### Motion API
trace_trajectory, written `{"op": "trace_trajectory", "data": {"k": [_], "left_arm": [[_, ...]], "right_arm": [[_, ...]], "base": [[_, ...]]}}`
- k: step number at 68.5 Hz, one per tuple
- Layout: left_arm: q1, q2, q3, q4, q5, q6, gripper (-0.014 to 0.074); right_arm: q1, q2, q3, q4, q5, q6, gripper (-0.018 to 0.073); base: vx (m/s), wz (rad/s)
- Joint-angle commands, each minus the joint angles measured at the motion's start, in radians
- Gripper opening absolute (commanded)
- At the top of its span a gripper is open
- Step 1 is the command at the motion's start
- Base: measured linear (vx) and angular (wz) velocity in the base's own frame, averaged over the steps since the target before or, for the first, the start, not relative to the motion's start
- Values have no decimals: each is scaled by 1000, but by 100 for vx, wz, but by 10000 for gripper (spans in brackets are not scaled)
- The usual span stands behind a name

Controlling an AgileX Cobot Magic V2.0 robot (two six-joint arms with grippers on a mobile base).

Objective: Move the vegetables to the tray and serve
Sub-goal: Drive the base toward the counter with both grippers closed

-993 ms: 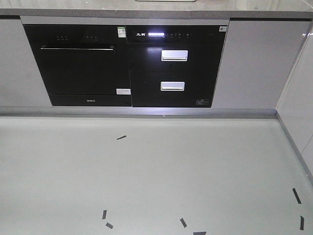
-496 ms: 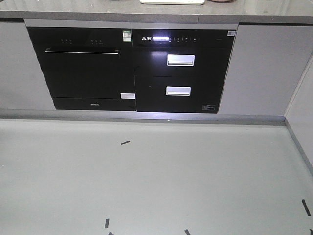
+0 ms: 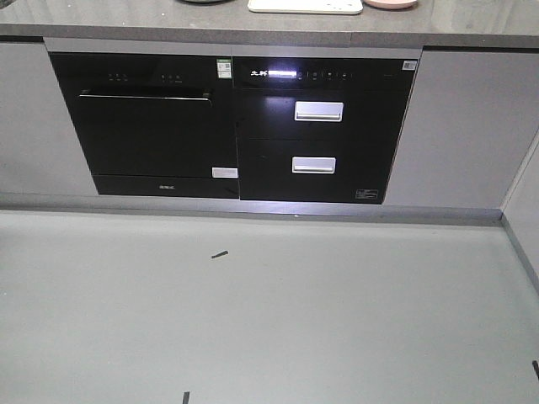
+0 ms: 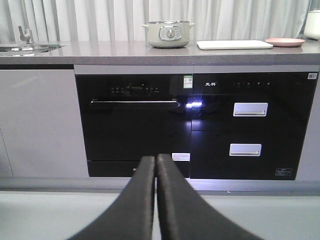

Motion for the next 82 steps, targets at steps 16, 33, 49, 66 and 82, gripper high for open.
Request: {"op": "trace_trajectory", "data": {"k": [16,33,49,66,82], "left_arm": [[2,-15,22,-8,-72,-3,-6],[2,-15,22,-8,-72,-3,-6],[2,-15,22,-8,-72,-3,-6],[2,-15,22,-8,-72,-3,-6],[2,-15,22,-8,-72,-3,-6]], "right_arm": [[-5,-5,15,-4,-77,-3,-3],[-5,-5,15,-4,-75,-3,-3],[-5,-5,15,-4,-75,-3,-3],[-5,-5,15,-4,-75,-3,-3],[-5,-5,15,-4,-75,-3,-3]], "base": [[11,-3],[13,-4],[14,-4],[15,-4],[14,-5]]}}
